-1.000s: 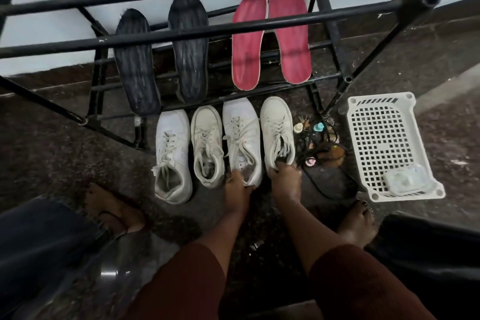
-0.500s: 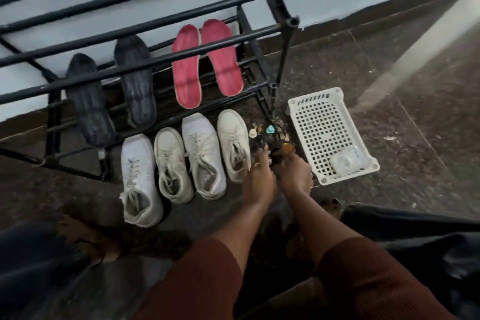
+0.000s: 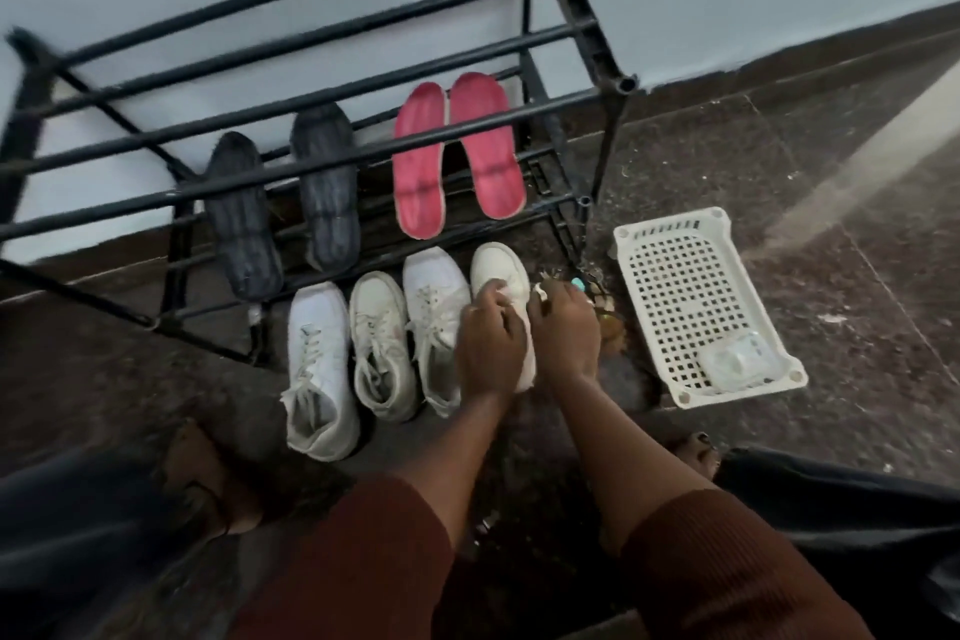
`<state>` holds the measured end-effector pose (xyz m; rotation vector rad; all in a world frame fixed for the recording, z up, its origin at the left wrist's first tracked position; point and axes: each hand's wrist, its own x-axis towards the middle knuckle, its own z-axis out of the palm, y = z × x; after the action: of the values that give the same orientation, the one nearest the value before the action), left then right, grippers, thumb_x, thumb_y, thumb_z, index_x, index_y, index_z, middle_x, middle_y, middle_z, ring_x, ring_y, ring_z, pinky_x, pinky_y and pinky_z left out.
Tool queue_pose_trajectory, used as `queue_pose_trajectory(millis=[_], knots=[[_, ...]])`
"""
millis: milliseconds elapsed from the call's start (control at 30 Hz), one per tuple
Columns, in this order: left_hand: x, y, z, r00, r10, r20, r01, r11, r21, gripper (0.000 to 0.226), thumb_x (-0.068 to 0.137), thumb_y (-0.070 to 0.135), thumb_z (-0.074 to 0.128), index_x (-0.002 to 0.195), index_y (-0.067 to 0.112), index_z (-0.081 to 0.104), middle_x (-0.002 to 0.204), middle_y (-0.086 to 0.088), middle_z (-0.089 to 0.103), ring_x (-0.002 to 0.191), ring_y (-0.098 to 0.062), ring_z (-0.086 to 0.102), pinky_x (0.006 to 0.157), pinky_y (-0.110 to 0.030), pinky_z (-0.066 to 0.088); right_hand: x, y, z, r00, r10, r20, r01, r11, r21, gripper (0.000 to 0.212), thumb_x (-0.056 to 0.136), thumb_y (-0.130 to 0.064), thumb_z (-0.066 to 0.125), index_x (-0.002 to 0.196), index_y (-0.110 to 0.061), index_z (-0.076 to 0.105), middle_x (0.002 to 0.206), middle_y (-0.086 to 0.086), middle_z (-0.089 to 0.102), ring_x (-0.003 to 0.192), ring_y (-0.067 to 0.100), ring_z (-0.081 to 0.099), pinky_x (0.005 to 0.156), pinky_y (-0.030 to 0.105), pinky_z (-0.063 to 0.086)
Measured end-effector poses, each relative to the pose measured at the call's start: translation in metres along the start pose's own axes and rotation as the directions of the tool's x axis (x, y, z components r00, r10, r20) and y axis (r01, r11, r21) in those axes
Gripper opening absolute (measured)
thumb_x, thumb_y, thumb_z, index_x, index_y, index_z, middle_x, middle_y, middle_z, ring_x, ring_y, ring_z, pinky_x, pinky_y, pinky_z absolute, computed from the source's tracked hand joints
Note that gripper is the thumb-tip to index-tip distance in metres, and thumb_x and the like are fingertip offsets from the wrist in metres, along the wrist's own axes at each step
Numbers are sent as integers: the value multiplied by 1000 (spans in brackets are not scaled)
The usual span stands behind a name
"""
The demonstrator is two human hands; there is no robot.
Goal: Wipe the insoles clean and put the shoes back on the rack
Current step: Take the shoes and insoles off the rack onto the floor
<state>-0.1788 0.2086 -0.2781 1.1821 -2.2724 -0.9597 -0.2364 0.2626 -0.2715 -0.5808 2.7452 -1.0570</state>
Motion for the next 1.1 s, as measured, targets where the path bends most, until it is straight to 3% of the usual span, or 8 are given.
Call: queue_pose_trajectory(millis=[133, 267, 500, 600, 733, 833, 900, 1100], knots=[[68, -33, -79, 953, 18, -303, 5, 997, 74, 30, 84, 4, 56, 113, -2, 58, 110, -22, 60, 102, -38, 55, 89, -39, 39, 17, -81, 35, 981, -188, 39, 182, 977, 107, 18, 83, -8, 60, 92, 6, 64, 93, 27, 61, 90, 40, 57, 77, 44, 41], [133, -77, -146, 879, -192, -436, 325, 911, 253, 53, 88, 23, 57, 132, -1, 42, 138, -21, 41, 129, -37, 35, 107, -39, 23, 41, -155, 78, 957, -191, 217, 170, 979, 112, 33, 91, -23, 55, 109, 4, 55, 110, 24, 57, 106, 36, 51, 88, 40, 35], [202, -124, -174, 715, -652, -253, 699, 679, 223, 102, 72, 43, 75, 147, 5, 18, 150, -17, 26, 138, -35, 25, 115, -45, 19, 57, -215, 131, 929, 1, 370, 4, 1000, -13, 83, 81, -41, 67, 133, 6, 23, 133, 24, 37, 121, 37, 42, 97, 41, 40], [216, -136, -173, 774, -624, -109, 611, 691, 386, 97, 82, 54, 61, 147, -3, 17, 150, -20, 26, 136, -33, 31, 107, -39, 30, 57, -223, 149, 910, 78, 407, -26, 991, -132, 98, 80, -45, 67, 138, 11, 11, 140, 24, 28, 126, 36, 38, 96, 39, 41], [224, -141, -176, 825, -552, -119, 534, 696, 480, 82, 90, 53, 49, 144, -5, 26, 147, -22, 29, 131, -32, 36, 102, -35, 34, 58, -229, 159, 912, 136, 388, -38, 968, -250, 77, 93, -29, 54, 138, 15, 9, 140, 24, 28, 125, 35, 41, 93, 37, 44], [209, -132, -184, 806, -576, -138, 584, 733, 350, 90, 84, 52, 59, 142, -7, 26, 145, -24, 32, 130, -33, 37, 103, -36, 32, 54, -232, 155, 910, 174, 375, -97, 972, -216, 60, 95, -18, 51, 138, 10, 20, 138, 21, 32, 123, 33, 44, 94, 38, 45], [189, -127, -184, 772, -615, -160, 631, 771, 83, 94, 73, 40, 75, 141, -4, 27, 142, -22, 34, 127, -33, 39, 101, -36, 35, 44, -229, 146, 897, 177, 405, -125, 980, -152, 54, 92, -16, 54, 134, 7, 31, 134, 19, 37, 121, 32, 45, 94, 38, 44], [92, -110, -175, 737, -621, -266, 550, 781, -296, 102, 65, 20, 82, 145, 2, 23, 138, -25, 38, 125, -36, 42, 100, -38, 38, -24, -198, 102, 920, -2, 391, 28, 998, -60, 72, 73, -23, 76, 124, 4, 32, 124, 19, 40, 113, 32, 49, 94, 37, 44]])
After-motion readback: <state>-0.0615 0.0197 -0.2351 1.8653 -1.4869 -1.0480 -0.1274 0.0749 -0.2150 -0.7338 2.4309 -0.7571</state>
